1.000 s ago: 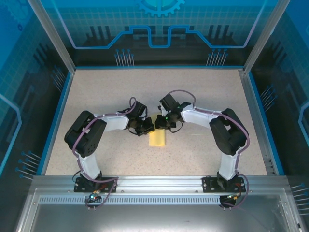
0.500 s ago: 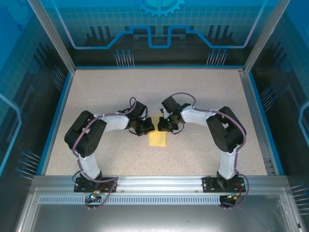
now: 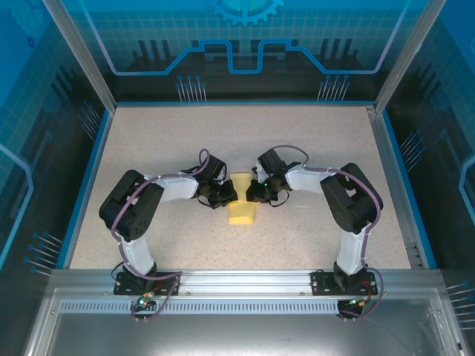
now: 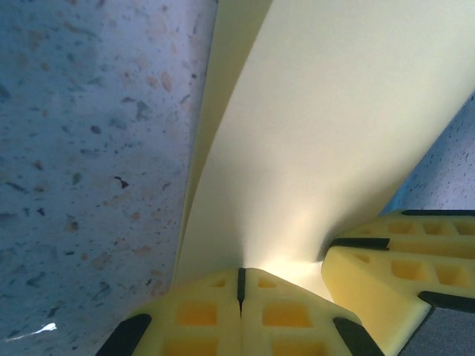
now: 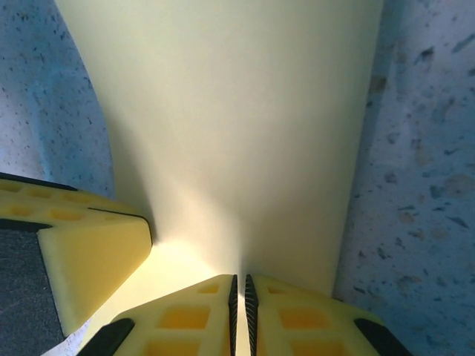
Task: Fold a paper plane with a square sheet of paper (pick it up from the middle)
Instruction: First fold in half a square sheet of paper at the center of the table.
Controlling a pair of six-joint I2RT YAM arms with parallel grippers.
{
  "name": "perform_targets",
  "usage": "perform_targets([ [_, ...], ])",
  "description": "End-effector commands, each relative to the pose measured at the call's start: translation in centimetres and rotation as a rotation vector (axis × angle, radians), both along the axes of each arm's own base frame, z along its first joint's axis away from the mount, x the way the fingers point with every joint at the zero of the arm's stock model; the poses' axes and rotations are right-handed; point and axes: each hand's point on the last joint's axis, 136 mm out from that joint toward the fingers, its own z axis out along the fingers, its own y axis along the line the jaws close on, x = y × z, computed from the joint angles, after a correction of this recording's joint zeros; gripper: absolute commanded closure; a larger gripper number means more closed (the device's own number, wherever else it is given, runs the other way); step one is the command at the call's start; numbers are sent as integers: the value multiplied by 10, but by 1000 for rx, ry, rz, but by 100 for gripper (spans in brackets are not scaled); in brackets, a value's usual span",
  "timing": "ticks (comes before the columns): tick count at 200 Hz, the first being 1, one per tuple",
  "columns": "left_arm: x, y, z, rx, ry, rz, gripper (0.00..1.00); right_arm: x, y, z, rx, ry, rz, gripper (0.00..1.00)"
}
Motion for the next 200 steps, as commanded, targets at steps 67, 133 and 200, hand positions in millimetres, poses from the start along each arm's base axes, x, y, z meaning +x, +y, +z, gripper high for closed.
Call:
perform_targets([
  [67, -30, 25, -31, 132, 140, 27, 100, -13, -20, -15, 47, 45, -32, 94],
  [133, -30, 25, -32, 135, 136, 27, 100, -17, -2, 24, 99, -17, 14, 95],
  [200, -29, 25, -29, 138, 126, 25, 100, -43, -7, -11, 64, 71, 2, 95],
])
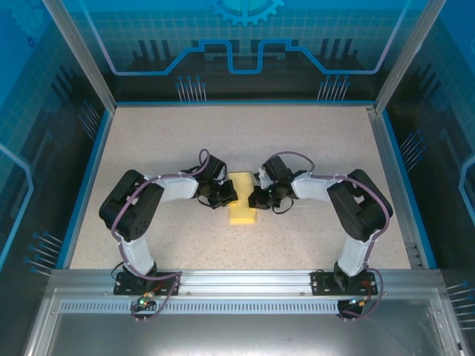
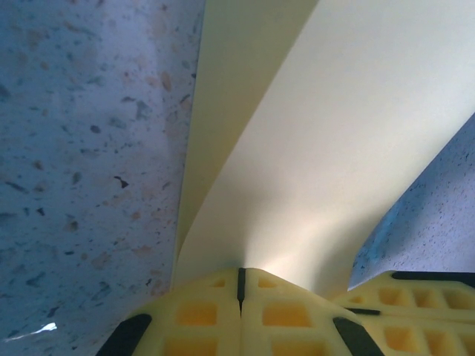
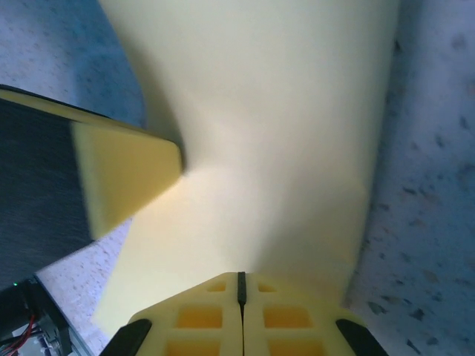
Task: Fold a paper plane with a square sheet of paper (pick it up from the middle)
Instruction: First fold in half a square sheet of paper at the center of the table.
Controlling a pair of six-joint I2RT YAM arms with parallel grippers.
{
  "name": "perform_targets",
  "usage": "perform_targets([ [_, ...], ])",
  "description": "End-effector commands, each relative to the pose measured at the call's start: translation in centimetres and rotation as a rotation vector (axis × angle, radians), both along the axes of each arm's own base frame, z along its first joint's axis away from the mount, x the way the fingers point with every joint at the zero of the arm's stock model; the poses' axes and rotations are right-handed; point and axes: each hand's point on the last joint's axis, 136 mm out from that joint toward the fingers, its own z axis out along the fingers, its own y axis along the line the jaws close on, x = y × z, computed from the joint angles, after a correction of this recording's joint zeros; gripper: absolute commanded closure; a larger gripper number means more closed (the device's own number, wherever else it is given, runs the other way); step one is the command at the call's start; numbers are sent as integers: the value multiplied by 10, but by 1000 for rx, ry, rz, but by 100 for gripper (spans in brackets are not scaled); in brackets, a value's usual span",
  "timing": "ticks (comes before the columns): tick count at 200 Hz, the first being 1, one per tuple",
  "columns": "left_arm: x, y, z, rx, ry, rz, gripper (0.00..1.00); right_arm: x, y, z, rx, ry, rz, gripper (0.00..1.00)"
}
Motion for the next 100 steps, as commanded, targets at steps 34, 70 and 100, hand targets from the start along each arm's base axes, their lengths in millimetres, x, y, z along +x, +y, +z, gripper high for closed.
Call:
perform_targets([
  [34, -29, 26, -31, 142, 128, 23, 100, -28, -17, -20, -42, 73, -23, 96],
  [70, -28, 26, -26, 141, 117, 23, 100, -28, 1, 9, 3, 9, 33, 94],
  [100, -25, 26, -26, 144, 111, 24, 100, -43, -3, -8, -32, 53, 45, 95],
])
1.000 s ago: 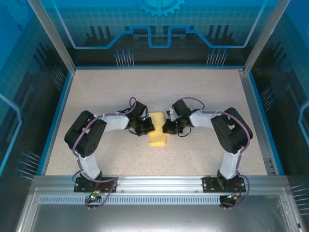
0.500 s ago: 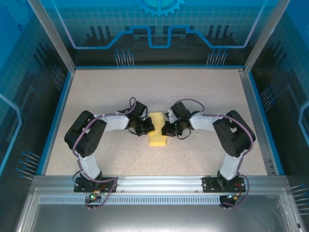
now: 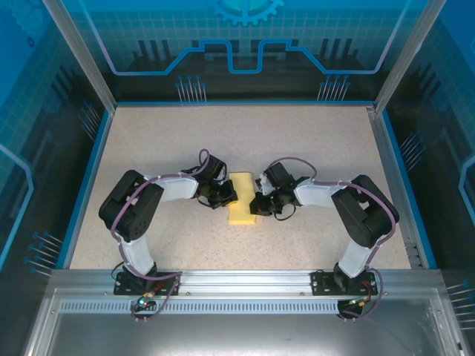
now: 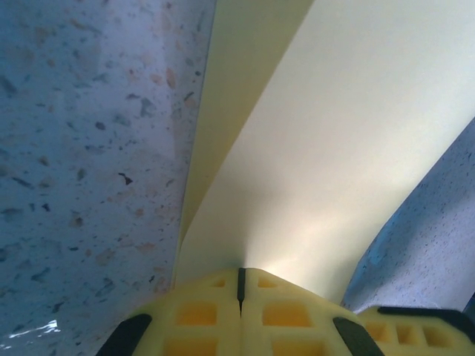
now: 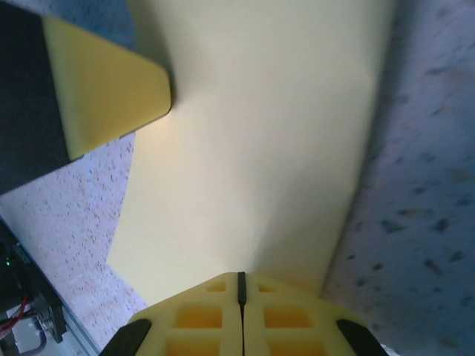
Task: Fold a paper plane with a square sheet of paper (pick it up from the middle)
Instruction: First fold in half a square sheet of paper at the center of the table.
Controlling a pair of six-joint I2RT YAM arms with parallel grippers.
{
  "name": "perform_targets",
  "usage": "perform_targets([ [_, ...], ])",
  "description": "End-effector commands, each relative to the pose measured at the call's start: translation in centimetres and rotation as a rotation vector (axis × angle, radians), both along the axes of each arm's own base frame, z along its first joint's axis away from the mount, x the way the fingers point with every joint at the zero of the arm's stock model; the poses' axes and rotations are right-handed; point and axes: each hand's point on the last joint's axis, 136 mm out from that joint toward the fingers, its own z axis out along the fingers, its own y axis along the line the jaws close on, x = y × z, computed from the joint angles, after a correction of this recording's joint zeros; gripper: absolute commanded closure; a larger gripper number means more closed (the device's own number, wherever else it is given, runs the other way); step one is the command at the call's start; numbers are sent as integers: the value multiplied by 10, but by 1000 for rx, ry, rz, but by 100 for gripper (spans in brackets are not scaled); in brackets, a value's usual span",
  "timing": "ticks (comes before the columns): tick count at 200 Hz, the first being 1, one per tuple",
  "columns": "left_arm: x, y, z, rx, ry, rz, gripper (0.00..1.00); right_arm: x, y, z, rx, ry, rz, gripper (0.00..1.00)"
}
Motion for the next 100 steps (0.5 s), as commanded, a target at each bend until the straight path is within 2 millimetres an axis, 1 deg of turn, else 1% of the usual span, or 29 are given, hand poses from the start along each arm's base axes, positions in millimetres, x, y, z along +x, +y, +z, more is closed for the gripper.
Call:
perform_targets([
  [1, -25, 25, -25, 136, 111, 22, 100, -19, -3, -11, -35, 53, 23, 95],
  [12, -26, 24, -26, 136, 113, 20, 100, -23, -7, -18, -48, 71, 15, 94],
  [28, -26, 25, -26, 135, 113, 19, 100, -32, -13, -24, -64, 90, 10, 94],
  [56, -24, 23, -25, 134, 107, 12, 100, -44, -24, -23, -82, 101, 11, 94],
  [67, -24, 23, -24, 134, 107, 11, 100, -45, -24, -19, -81, 92, 17, 94],
  [78, -24, 23, -24, 135, 106, 8, 100, -44, -22, -9, -62, 75, 26, 94],
  [100, -25, 24, -23, 136, 103, 3, 100, -33, -18, 15, -53, 7, 38, 93],
])
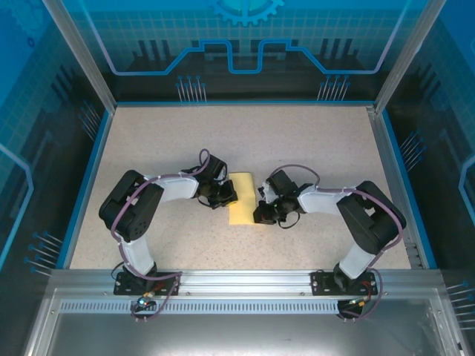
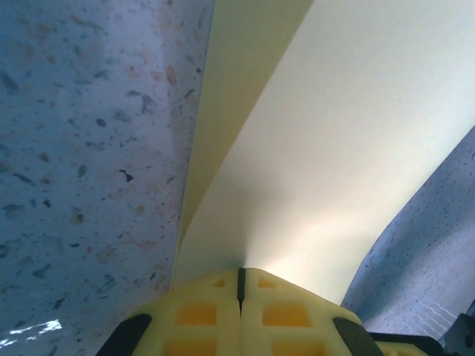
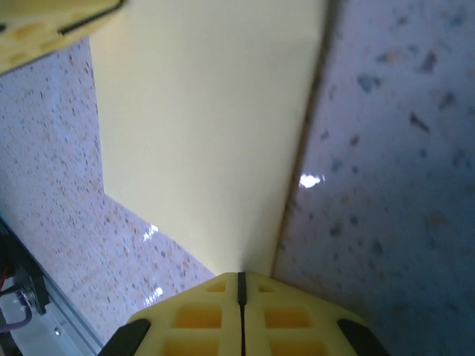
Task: Fold a paper plane with a square sheet of paper (pick it up from the middle)
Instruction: First fold in half a square sheet of paper at the center of the table.
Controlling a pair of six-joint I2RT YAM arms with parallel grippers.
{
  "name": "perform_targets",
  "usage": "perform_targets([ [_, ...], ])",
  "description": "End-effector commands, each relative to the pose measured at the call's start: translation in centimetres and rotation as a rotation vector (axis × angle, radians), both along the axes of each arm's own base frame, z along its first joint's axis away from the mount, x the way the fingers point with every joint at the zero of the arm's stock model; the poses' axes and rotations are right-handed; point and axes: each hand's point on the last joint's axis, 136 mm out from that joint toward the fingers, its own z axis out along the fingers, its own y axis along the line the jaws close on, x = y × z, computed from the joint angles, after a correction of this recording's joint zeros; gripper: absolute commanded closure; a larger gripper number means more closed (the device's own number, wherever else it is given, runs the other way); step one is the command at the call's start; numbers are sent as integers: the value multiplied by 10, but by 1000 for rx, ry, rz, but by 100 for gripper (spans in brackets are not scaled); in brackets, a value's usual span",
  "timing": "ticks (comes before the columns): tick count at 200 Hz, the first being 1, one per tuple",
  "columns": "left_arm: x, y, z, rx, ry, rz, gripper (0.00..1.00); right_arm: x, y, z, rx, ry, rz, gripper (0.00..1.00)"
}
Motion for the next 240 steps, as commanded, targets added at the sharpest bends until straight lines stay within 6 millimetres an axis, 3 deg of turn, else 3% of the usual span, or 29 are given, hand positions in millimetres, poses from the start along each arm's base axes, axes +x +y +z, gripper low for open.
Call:
perform_targets([
  [1, -24, 24, -23, 129, 99, 7, 100, -2, -2, 19, -25, -34, 25, 93],
  [26, -25, 24, -22, 129, 98, 0, 100, 30, -5, 45, -38, -135, -10, 93],
  [32, -25, 24, -22, 130, 99, -2, 100, 47, 1, 59, -10, -178, -28, 93],
  [48, -27, 24, -24, 130, 103, -4, 100, 72, 10, 64, 7, -217, -46, 93],
  [93, -26, 23, -25, 131, 111, -9, 100, 118, 37, 29, 29, -184, -52, 95],
  [165, -26, 22, -26, 134, 122, -21, 100, 137, 19, -13, 23, -126, -141, 95],
  [207, -29, 22, -27, 138, 124, -30, 100, 146, 29, 1, 110, -125, -151, 95],
  [240, -31, 24, -29, 149, 130, -35, 100, 153, 19, -21, 38, -91, -200, 95],
])
